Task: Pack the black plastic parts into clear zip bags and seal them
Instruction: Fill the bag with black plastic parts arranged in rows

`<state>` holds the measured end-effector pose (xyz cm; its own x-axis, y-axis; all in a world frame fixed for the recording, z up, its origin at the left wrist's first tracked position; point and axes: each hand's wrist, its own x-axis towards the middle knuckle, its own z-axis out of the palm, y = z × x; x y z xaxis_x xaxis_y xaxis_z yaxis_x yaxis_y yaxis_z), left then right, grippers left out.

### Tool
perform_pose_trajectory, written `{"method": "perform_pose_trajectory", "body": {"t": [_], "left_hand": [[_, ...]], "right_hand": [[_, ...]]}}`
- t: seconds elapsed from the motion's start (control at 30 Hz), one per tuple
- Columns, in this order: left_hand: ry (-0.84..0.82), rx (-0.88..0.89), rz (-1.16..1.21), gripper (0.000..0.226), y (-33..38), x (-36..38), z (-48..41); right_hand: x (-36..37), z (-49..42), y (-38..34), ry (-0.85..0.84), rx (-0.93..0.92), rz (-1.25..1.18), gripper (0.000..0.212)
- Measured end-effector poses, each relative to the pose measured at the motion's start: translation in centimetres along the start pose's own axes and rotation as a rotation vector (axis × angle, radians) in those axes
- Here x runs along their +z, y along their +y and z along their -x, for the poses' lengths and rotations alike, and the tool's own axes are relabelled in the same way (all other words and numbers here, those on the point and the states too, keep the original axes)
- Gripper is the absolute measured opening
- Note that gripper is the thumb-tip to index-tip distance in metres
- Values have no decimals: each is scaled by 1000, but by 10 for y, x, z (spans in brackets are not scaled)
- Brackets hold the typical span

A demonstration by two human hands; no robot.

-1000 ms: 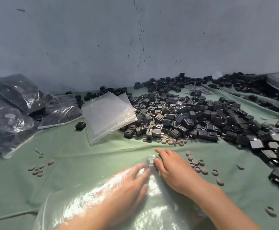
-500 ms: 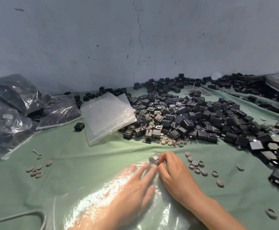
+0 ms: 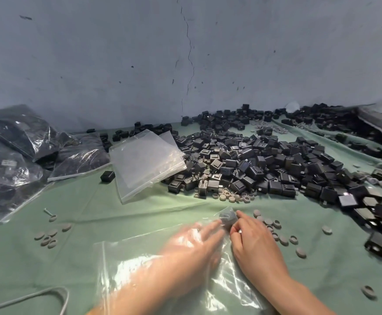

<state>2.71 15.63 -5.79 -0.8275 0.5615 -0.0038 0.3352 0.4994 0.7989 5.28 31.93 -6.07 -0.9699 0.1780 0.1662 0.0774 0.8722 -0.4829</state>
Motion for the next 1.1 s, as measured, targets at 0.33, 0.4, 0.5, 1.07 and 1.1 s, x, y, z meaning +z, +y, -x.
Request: {"method": "perform_pose_trajectory", "body": {"t": [0.33,0.4,0.5,1.07,1.1], "left_hand": [[440,-3,23,33,-49,-224,102],[622,41,-13,35,-36,-238,88],[422,149,-113,20,18,-209,24],[333,-153,-830,65,2,-31,-153],[352,-129,-818,59,0,-30,-152]], "right_hand": [[-5,-8,-4,-27,-17,108,31],[-11,-12,-2,-32,-41,142,31],[-22,-20,-2,-2,-33,156,28],[-49,-43,4,-181,38,22,28],[-50,-43,5,-192,42,20,29]]}}
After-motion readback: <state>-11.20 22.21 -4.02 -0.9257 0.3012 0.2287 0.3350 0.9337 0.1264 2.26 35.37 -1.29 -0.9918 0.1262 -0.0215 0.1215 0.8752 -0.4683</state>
